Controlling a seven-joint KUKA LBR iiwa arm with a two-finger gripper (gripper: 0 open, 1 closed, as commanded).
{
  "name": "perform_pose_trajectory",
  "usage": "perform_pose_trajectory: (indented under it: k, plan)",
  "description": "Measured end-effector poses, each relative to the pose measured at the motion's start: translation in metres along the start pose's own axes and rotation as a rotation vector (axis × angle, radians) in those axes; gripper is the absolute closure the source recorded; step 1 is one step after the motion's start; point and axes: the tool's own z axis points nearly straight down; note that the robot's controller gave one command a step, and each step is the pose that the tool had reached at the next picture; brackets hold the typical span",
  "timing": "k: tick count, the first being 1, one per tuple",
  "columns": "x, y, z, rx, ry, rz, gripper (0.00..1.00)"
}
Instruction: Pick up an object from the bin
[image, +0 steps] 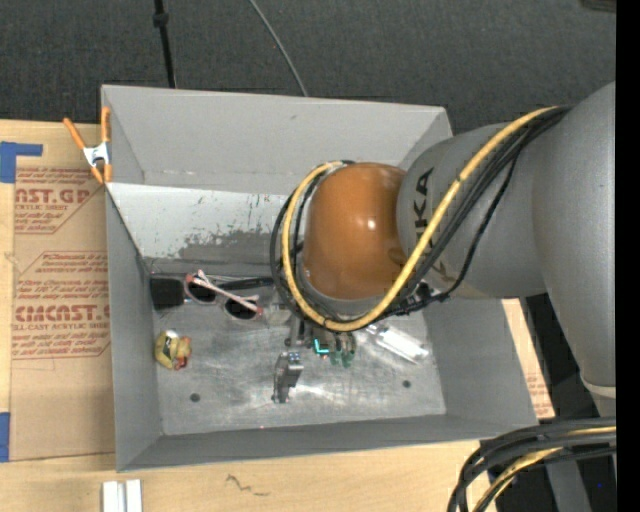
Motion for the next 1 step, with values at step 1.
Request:
perform_pose_trajectory:
  k: [1]
  plan:
    - [-0.0020,-0.0004,-0.0039,-0.001,-0.007,0.001,0.00]
